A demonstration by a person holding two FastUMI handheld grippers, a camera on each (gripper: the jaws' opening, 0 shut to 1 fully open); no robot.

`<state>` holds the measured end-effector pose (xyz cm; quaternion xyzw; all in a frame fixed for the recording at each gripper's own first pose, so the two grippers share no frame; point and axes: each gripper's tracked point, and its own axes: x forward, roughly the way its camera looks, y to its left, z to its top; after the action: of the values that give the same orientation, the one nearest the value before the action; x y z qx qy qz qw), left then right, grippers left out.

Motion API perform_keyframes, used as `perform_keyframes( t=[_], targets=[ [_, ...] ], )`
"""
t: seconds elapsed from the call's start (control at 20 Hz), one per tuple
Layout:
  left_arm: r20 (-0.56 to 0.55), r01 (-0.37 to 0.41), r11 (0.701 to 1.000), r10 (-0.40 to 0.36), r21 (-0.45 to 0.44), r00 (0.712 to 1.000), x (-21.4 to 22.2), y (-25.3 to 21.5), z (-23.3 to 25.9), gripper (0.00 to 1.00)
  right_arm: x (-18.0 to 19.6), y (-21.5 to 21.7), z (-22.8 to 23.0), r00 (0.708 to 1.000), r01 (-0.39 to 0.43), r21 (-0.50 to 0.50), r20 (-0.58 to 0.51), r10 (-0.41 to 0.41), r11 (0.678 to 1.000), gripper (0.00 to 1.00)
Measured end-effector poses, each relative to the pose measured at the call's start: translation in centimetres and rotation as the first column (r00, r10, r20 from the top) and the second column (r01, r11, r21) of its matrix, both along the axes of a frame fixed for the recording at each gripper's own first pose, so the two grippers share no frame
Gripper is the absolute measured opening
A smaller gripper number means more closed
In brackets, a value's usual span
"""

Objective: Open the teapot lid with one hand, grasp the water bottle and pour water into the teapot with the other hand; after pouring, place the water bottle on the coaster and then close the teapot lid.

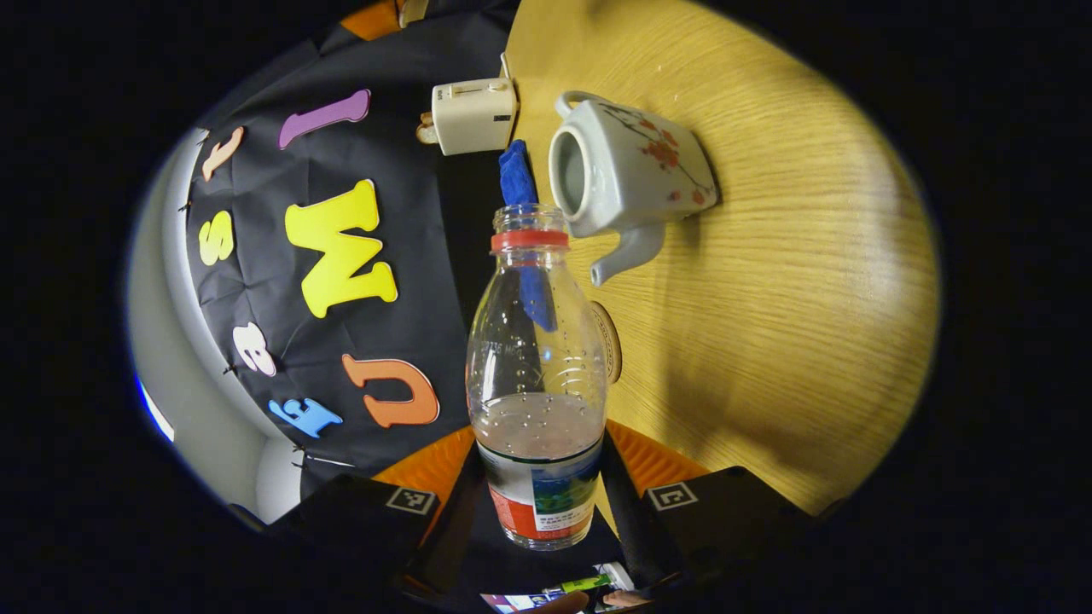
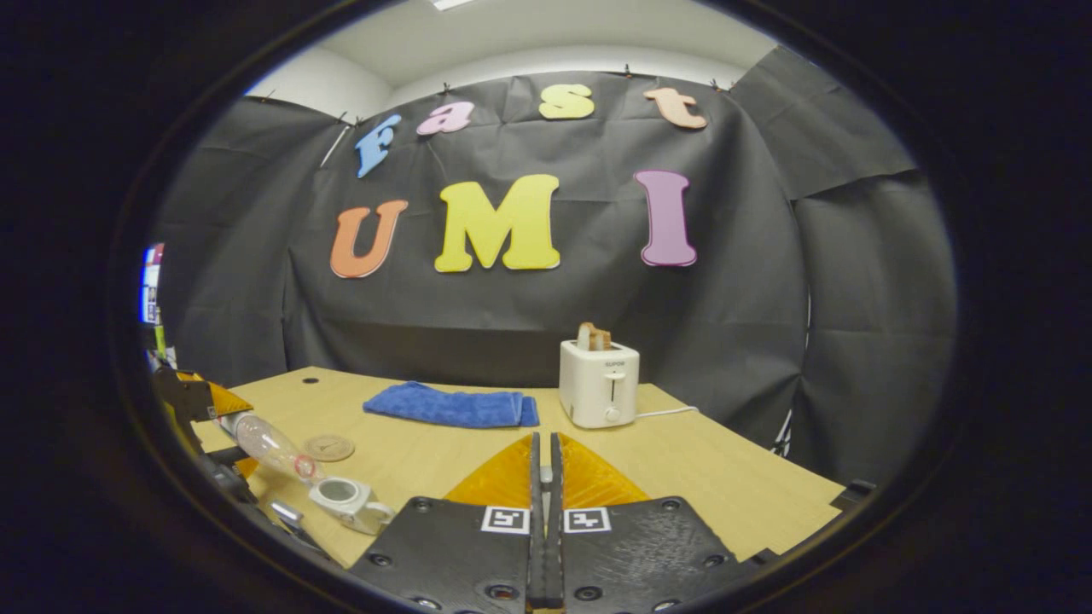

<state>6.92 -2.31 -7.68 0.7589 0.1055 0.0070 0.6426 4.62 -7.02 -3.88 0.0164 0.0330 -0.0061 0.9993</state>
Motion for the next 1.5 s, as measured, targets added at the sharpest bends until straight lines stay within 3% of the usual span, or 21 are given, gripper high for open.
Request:
perform_keyframes(
  t=[0.25,0.35,0.4,0.7,1.5],
  targets=[
    [-0.001,-0.002,0.995,0.003,0.097,1.000,0.0,-0.4,1.0,0.75,0.1,-0.8,0.2,1.000,0.006,0.020,-0.003,-0.006,1.000,0.00],
    [0.001,-0.002,0.992,0.002,0.124,1.000,-0.1,-0.7,1.2,0.80,0.1,-1.0,0.4,1.000,0.009,0.020,0.002,-0.009,1.000,0.00],
    [0.000,-0.004,0.991,0.004,0.136,1.000,-0.1,-0.7,1.2,0.75,0.0,-1.1,0.5,1.000,0.011,0.018,0.004,-0.011,1.000,0.00],
    [0.001,-0.013,0.980,0.013,0.196,1.000,0.1,-0.9,1.8,0.75,-0.2,-0.9,0.8,1.000,-0.004,0.014,0.014,0.004,1.000,0.00],
    [0.005,-0.031,0.925,0.032,0.378,0.999,-0.1,-1.2,3.3,0.75,-0.1,-1.4,0.8,1.000,0.005,0.048,0.010,-0.005,0.999,0.00]
  ],
)
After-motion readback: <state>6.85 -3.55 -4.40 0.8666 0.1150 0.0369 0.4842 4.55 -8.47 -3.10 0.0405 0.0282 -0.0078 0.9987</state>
